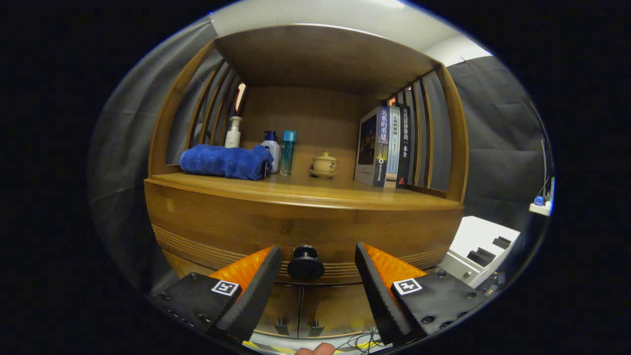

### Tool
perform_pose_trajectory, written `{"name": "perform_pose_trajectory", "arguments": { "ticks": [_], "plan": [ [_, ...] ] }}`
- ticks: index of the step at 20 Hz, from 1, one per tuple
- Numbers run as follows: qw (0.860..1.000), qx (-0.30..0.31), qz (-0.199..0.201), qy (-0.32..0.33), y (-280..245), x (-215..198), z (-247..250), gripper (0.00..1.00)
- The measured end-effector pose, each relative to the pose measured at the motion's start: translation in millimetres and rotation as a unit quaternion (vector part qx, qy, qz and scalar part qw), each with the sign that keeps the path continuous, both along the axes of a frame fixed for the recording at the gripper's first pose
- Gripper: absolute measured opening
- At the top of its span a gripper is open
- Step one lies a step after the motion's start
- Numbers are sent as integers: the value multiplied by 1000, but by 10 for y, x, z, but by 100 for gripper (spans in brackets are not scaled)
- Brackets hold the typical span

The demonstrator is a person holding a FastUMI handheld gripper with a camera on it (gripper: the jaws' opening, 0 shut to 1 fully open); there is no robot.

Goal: Pull open the drawer, take out the items inside it, and place them on the countertop above the cabinet.

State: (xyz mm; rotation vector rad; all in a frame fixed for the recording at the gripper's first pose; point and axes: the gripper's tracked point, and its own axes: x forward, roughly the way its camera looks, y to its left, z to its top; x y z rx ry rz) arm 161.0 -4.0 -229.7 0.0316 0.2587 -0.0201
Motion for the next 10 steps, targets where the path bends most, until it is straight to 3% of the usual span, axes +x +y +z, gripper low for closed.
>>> {"name": "perform_pose_trajectory", "arguments": {
  "ticks": [10],
  "plan": [
    [1000, 20, 15, -4, 78, 157, -186, 60]
  ]
}}
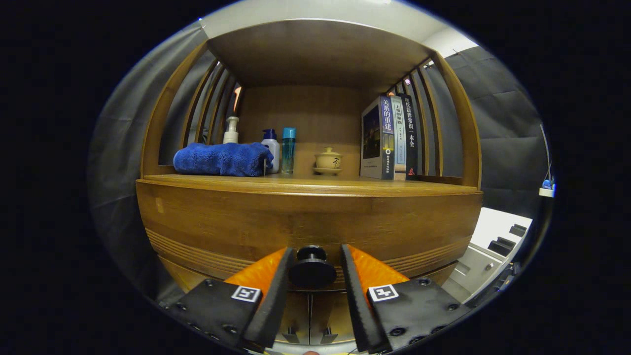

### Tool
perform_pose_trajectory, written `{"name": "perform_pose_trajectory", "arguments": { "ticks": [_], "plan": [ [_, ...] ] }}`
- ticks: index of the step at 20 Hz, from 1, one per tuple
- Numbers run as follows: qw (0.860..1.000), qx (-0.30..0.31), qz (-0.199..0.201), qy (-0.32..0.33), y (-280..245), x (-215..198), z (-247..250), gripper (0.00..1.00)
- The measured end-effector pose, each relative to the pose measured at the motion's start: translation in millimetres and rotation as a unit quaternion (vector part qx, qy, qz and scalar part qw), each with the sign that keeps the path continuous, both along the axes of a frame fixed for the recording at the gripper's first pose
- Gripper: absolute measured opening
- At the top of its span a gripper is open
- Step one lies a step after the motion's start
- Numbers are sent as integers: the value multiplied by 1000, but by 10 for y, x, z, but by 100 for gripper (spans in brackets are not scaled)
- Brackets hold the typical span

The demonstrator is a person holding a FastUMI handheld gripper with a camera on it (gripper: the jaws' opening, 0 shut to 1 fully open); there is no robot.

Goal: Pull open the drawer, take out the items inside it, and place them on the countertop above the cabinet.

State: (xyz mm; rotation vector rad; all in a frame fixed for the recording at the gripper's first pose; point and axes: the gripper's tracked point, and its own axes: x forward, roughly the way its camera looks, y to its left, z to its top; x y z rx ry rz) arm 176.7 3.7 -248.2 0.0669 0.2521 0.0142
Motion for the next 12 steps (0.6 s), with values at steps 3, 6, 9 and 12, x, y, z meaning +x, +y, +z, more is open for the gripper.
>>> {"name": "perform_pose_trajectory", "arguments": {
  "ticks": [3, 6, 9, 12],
  "plan": [
    [1000, -10, -8, 0, -4, 3, 24, 51],
    [1000, -16, -4, 11, 0, 51, 14, 43],
    [1000, -22, 6, 10, -4, -25, 25, 43],
    [1000, -15, 1, 8, 11, -103, 27, 43]
  ]
}}
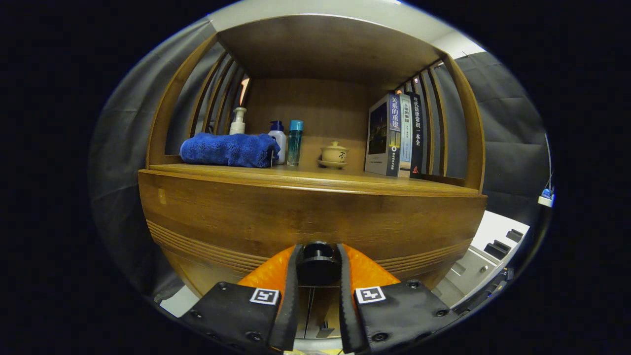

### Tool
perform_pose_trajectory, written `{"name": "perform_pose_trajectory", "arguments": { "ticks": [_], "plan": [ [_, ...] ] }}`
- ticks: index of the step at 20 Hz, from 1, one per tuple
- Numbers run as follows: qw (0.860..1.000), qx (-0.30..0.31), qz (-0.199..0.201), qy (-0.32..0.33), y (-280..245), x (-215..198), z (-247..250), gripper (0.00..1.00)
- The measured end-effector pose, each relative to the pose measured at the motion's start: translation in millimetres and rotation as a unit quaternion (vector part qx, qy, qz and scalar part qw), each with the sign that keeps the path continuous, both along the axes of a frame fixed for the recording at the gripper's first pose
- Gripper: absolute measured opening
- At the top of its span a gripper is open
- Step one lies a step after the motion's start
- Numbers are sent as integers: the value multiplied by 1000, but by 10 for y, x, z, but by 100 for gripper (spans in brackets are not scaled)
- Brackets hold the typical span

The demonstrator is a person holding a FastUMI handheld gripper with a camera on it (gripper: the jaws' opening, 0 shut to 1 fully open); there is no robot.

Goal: Pull open the drawer, take out the items inside it, and place them on the countertop above the cabinet.

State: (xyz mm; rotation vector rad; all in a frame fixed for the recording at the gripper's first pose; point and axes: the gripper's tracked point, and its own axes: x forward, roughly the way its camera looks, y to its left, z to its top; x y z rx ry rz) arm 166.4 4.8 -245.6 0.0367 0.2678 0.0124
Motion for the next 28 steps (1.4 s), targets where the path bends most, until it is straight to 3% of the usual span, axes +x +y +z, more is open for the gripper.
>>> {"name": "perform_pose_trajectory", "arguments": {
  "ticks": [28],
  "plan": [
    [997, -22, -24, 66, -41, -1286, 105, 42]
  ]
}}
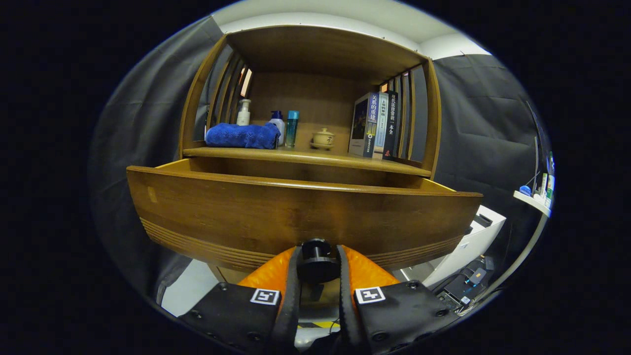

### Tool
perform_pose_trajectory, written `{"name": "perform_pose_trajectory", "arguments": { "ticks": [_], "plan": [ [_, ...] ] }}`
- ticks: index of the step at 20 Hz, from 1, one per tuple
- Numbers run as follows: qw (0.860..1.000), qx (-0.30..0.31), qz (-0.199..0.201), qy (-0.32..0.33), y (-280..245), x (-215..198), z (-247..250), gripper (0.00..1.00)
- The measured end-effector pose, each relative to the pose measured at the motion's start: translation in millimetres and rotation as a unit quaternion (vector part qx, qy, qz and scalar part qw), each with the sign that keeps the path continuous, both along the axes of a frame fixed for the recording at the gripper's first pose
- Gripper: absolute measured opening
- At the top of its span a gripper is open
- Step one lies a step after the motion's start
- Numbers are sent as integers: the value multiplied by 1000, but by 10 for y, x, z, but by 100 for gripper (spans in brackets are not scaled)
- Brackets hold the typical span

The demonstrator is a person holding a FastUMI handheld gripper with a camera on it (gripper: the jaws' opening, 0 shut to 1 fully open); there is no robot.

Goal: Pull open the drawer, take out the items inside it, and place them on the countertop above the cabinet.

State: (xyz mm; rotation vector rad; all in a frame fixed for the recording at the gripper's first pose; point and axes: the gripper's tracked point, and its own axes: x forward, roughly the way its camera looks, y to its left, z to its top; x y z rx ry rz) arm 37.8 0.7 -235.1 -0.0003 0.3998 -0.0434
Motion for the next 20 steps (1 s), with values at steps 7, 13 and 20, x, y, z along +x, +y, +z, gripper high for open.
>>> {"name": "perform_pose_trajectory", "arguments": {
  "ticks": [7, 13, 20],
  "plan": [
    [1000, 1, 2, 2, 1, -77, 7, 42],
    [1000, 11, 6, -1, 12, -87, -34, 69],
    [999, -24, 24, -33, 75, -239, 142, 100]
  ]
}}
